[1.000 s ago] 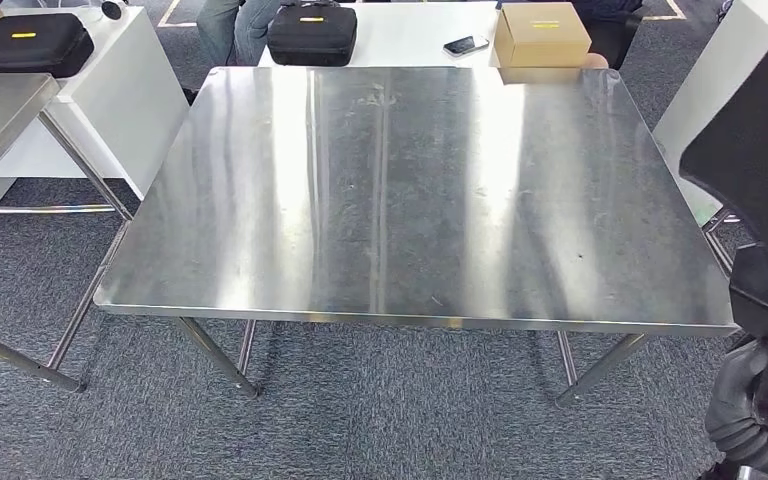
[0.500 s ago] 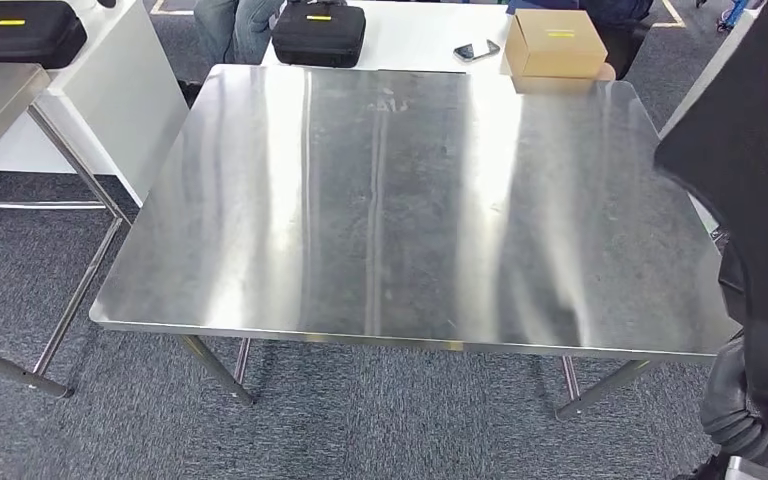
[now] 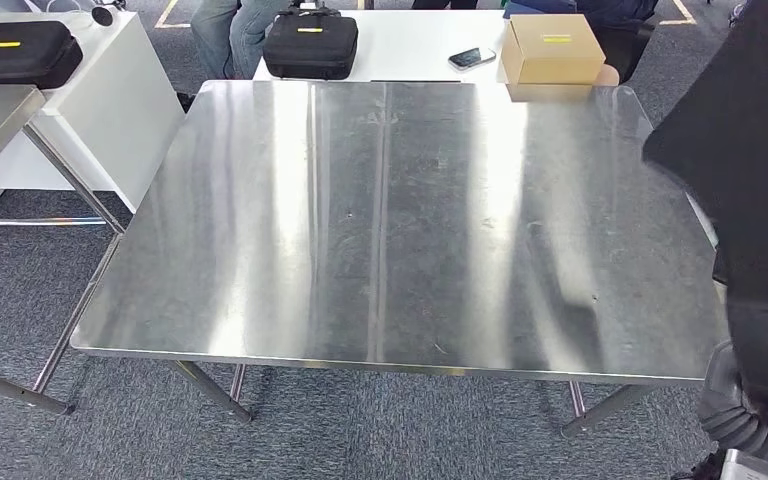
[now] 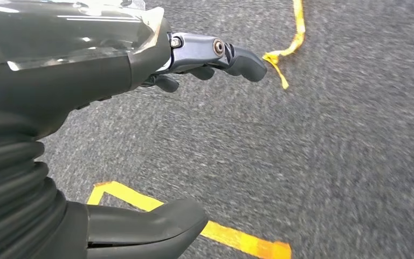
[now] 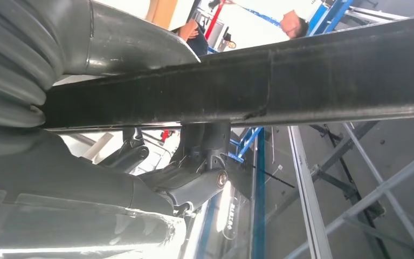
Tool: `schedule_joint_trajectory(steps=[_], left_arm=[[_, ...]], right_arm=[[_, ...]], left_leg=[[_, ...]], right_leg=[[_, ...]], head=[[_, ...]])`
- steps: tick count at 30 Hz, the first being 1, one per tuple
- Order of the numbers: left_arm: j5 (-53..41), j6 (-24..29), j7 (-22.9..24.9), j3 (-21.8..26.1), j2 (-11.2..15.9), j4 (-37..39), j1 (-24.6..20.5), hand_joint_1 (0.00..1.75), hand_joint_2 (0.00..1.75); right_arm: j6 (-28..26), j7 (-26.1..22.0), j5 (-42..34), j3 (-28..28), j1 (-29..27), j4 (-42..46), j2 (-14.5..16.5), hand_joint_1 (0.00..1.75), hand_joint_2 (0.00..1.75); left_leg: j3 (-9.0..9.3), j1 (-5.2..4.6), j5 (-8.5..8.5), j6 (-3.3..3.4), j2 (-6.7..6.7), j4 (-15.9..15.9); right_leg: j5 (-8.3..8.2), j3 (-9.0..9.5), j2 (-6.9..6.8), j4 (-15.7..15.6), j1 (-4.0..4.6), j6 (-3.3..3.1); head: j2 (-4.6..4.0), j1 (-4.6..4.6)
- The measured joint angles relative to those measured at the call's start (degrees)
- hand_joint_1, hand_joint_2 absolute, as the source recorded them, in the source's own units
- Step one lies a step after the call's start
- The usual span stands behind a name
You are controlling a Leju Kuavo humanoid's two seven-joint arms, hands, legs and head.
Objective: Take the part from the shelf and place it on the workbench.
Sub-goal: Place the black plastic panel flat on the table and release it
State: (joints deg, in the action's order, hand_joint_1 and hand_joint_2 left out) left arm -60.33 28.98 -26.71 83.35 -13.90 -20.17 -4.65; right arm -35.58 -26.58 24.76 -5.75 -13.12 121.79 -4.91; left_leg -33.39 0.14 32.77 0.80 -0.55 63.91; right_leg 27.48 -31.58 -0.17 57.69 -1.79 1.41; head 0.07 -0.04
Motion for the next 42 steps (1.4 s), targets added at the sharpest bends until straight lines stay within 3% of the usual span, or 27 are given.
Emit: schedule_joint_trajectory(steps=[2,3,4,5,7,8,9,13,15,18,19,20,22,24,25,28,32,37,42], left_arm=[[-0.02,0.00,0.00,-0.01,0.00,0.08,0.04,0.00,1.75],[-0.01,0.00,0.01,-0.01,0.01,0.11,0.08,0.00,1.75],[0.01,0.00,0.01,-0.01,0.02,0.13,0.13,0.00,1.75],[0.02,0.00,0.01,-0.01,0.03,0.14,0.17,0.00,1.75],[0.06,0.04,0.00,-0.01,0.10,0.15,0.20,0.00,1.75],[0.10,0.10,0.00,-0.02,0.13,0.16,0.15,0.00,1.75],[0.15,0.17,0.01,-0.03,0.15,0.19,0.11,0.00,1.75],[0.28,0.65,-0.01,-0.08,0.17,0.28,0.06,0.00,1.75],[0.38,0.90,-0.07,-0.17,0.16,0.32,0.02,0.00,1.75],[0.79,1.20,-0.19,-0.38,0.11,0.39,-0.14,0.00,1.75],[0.81,1.11,-0.20,-0.48,0.11,0.44,-0.14,0.00,1.75],[0.66,0.89,-0.20,-0.61,0.17,0.52,-0.11,0.00,1.75],[0.05,0.16,-0.21,-1.13,0.39,0.77,-0.16,0.00,1.75],[-0.39,-0.36,-0.22,-1.83,0.75,1.13,-0.49,0.00,1.75],[-0.55,-0.47,-0.22,-2.16,1.01,1.32,-0.61,0.00,1.75],[-1.06,-0.93,-0.32,-3.06,1.84,1.85,-0.59,0.00,1.75],[-1.52,-2.28,-0.81,-4.39,2.87,2.50,-0.62,0.00,1.75],[-0.69,-3.54,-1.05,-5.14,3.69,2.92,-0.84,0.00,1.75],[0.10,-4.23,-1.03,-5.15,3.93,2.97,-0.95,0.00,1.75]], right_arm=[[0.00,0.00,0.01,0.01,0.00,-0.02,0.03,1.75,1.75],[0.00,0.00,0.01,0.02,0.00,-0.03,0.04,1.75,1.75],[0.00,0.00,0.01,0.02,-0.01,-0.05,0.06,1.75,1.75],[0.01,0.00,0.01,0.02,-0.01,-0.06,0.08,1.75,1.75],[0.04,0.01,0.10,0.00,0.01,-0.07,0.12,1.75,1.75],[0.07,0.03,0.21,0.00,0.07,-0.08,0.14,1.75,1.75],[0.09,0.08,0.34,0.01,0.13,-0.09,0.16,1.75,1.75],[0.61,0.65,1.32,0.06,0.55,-0.12,0.33,1.75,1.75],[1.00,1.08,2.10,0.09,0.93,-0.12,0.45,1.75,1.75],[1.99,2.72,4.11,0.08,1.17,-0.37,0.65,1.75,1.75],[3.12,4.35,5.87,-0.07,1.47,-0.85,0.56,1.75,1.75],[4.92,7.05,8.56,-0.43,2.22,-1.81,0.16,1.75,1.75],[10.47,15.62,15.68,-2.22,5.84,-6.42,-2.22,1.75,1.75],[15.19,22.60,20.95,-5.23,11.05,-14.82,-6.02,1.75,1.75],[16.42,24.20,23.15,-6.55,13.82,-19.77,-7.88,1.75,1.75],[17.63,27.12,32.60,-8.17,21.76,-33.35,-12.87,1.75,1.75],[17.97,30.85,44.93,-6.86,29.43,-48.10,-16.36,1.75,1.75],[18.53,33.92,54.89,-1.95,36.42,-61.30,-16.69,1.75,1.75],[18.40,34.80,57.31,1.53,41.04,-68.50,-15.61,1.75,1.75]], left_leg=[[-4.76,0.20,2.69,-0.45,0.13,7.66],[-6.69,0.29,2.80,-0.56,0.14,10.02],[-7.66,0.36,1.69,-0.59,0.15,10.34],[-7.50,0.41,-0.53,-0.53,0.18,8.46],[-5.06,0.43,-5.69,-0.13,0.32,1.32],[-3.77,0.32,-6.97,0.14,0.36,-1.68],[-2.97,0.17,-7.38,0.45,0.39,-3.36],[-1.71,-0.12,-6.46,1.89,0.25,-4.78],[-0.56,0.13,-6.29,2.66,0.25,-5.54],[0.33,-0.03,-5.49,3.28,0.15,-5.65],[0.64,-0.07,-5.18,3.30,0.06,-5.65],[1.04,-0.08,-4.88,3.25,0.00,-5.65],[2.01,-0.07,-4.20,3.00,0.00,-5.65],[2.40,-0.34,-3.57,2.59,-0.19,-5.56],[2.31,-0.53,-3.40,2.70,-0.29,-5.48],[2.24,-0.75,-3.38,3.51,-0.27,-5.47],[2.50,-0.65,-3.50,3.39,-0.25,-5.98],[2.57,-0.64,-3.55,2.99,0.02,-6.27],[2.64,-0.62,-3.62,2.37,-0.09,-6.31]], right_leg=[[0.61,0.58,-0.08,0.01,0.08,-0.61],[0.96,0.95,-0.07,0.02,0.13,-0.71],[1.37,1.43,-0.01,0.02,0.14,-0.69],[1.84,2.04,0.07,0.02,0.12,-0.57],[2.86,3.18,0.18,-0.05,0.09,-0.21],[3.33,3.48,0.21,-0.05,0.26,0.09],[3.66,3.56,0.22,-0.13,0.36,0.42],[4.55,4.16,0.11,-0.41,0.56,1.66],[6.30,2.29,0.09,3.75,0.65,1.61],[9.11,-5.25,0.13,14.93,0.66,1.46],[8.58,-6.87,0.13,16.14,0.65,1.86],[7.13,-7.31,0.13,15.12,0.62,2.42],[2.09,-5.21,0.10,7.46,0.55,3.58],[-1.48,-2.66,0.00,1.20,0.80,3.42],[-2.13,-2.25,-0.04,0.20,0.79,3.00],[-2.44,-2.33,0.05,0.13,0.66,2.43],[-2.34,-2.33,0.06,0.15,0.85,2.29],[-2.27,-2.39,0.17,0.18,0.87,2.18],[-2.26,-2.40,0.10,0.21,0.90,2.16]], head=[[0.00,-0.12],[0.00,-0.13],[0.00,-0.13],[0.00,-0.14],[0.00,-0.12],[0.00,-0.12],[0.00,-0.14],[0.00,-0.20],[0.00,-0.05],[0.00,0.13],[0.00,0.12],[0.00,0.13],[0.00,0.14],[0.00,0.28],[0.00,0.35],[0.00,0.37],[0.00,0.38],[0.00,0.37],[0.00,0.38]])
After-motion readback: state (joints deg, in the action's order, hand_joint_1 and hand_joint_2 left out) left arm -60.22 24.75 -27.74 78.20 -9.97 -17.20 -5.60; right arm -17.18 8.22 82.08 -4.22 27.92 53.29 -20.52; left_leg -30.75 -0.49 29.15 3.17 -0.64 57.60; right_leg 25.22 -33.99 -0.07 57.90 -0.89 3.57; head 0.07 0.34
